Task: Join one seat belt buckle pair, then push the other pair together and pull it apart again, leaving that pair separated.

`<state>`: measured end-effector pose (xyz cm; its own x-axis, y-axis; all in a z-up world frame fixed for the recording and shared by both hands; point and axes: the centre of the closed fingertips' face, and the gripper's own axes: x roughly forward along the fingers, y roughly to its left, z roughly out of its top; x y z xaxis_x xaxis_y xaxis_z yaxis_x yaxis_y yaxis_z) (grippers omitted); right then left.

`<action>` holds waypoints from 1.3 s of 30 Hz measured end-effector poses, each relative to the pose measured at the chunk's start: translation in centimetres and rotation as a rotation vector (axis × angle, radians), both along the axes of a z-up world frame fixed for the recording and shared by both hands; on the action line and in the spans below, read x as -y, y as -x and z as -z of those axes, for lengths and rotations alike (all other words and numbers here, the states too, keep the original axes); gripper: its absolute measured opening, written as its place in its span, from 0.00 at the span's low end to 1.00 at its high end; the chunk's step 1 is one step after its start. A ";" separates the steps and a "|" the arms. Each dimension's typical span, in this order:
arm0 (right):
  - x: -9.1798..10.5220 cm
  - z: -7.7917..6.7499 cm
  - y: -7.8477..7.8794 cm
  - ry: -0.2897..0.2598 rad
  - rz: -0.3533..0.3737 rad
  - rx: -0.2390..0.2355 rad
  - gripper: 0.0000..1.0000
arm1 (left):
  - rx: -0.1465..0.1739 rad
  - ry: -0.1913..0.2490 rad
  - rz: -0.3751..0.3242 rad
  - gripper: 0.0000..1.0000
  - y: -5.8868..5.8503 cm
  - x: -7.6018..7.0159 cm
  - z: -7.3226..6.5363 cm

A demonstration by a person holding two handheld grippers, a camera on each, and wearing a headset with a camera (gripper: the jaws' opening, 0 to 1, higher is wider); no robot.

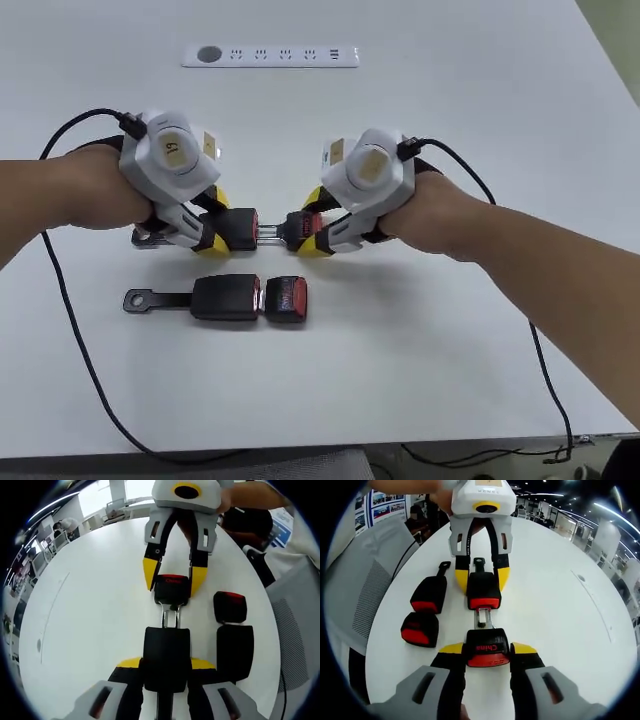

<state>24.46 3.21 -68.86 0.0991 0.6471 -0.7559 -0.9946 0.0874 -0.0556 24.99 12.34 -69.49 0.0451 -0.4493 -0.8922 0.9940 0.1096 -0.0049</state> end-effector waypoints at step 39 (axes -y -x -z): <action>8.7 -0.5 0.0 0.053 0.154 -0.011 0.47 | 0.045 -0.027 -0.045 0.52 -0.4 -0.2 -0.4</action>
